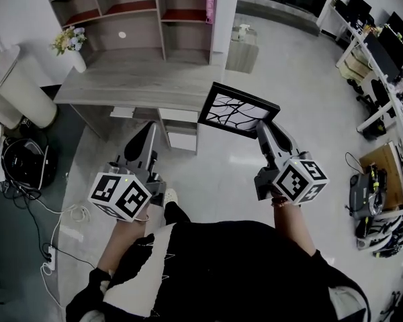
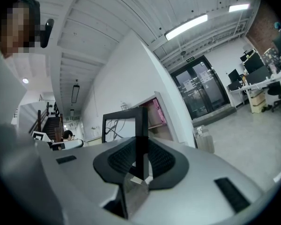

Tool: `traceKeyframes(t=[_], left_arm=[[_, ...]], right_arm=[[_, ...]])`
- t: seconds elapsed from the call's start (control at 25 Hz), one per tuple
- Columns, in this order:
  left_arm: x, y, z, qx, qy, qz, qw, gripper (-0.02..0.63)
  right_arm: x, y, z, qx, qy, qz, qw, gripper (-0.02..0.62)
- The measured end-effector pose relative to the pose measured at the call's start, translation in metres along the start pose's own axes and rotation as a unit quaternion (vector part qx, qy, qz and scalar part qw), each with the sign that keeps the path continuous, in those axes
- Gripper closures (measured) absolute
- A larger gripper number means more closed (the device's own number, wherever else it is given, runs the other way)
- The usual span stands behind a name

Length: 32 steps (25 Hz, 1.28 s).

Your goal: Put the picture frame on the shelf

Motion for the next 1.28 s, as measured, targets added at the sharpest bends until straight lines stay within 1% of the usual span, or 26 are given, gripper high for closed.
traceKeyframes(t=[0.12,0.4,0.6,0.84,1.0,1.28], left_arm=[[-0.026,0.025,-0.008,0.001,0.001,0.005,1.0000,0.595],[-0.049,0.049,-0.010,-0.010,-0.008,0.020,0.9997,0.595],[-0.088,0.102,-0.035,-0.009,-0.006,0.022,0.9997,0.595],[-0.122,0.147,-0.055,-0.009,-0.009,0.031,0.9995,0.595],[-0.137,0.177,-0.063,-0.010,-0.010,0.036,0.9993,0.595],[-0.147,0.228,-0.083,-0.013,-0.019,0.023,0.9995,0.594]], right_arm=[[-0.032,0.000,-0.001,0.002,-0.002,0.004,1.000,0.514],[-0.061,-0.006,0.008,0.002,-0.021,0.007,1.000,0.514],[-0.127,0.003,0.002,0.004,-0.027,0.016,0.999,0.514],[-0.180,0.011,-0.002,0.011,-0.040,0.024,0.999,0.514],[-0.210,0.014,-0.002,0.014,-0.052,0.030,0.998,0.514],[-0.250,0.015,0.007,0.017,-0.056,0.045,0.997,0.514]])
Point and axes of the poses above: the fingertips, and each gripper's own axes: x backward along the fingers, y to its left, z out of its underside, the point moved 2 cm from there along x, backward along the fingers, and after that the axes turned 9 degrees about -y, right-handed, at the moved point
